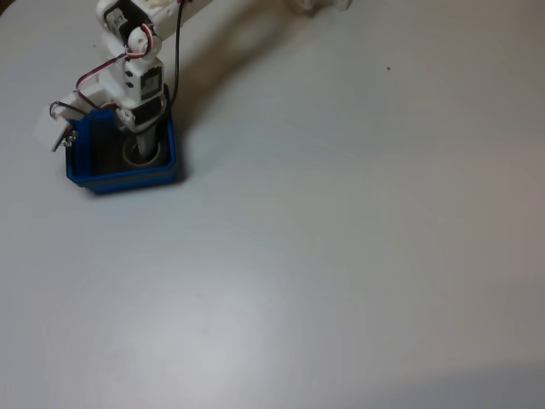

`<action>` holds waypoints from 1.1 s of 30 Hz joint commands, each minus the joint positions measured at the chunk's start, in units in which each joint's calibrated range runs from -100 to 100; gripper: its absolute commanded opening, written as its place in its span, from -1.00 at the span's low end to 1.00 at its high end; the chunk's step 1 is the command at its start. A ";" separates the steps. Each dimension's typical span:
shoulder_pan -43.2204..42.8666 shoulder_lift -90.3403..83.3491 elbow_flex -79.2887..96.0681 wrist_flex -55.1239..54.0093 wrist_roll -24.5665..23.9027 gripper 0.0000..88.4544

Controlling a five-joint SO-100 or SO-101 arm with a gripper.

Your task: Pick the black tape roll and drop it in the blue box

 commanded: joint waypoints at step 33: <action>1.40 -14.48 -3.50 -1.13 0.19 -0.61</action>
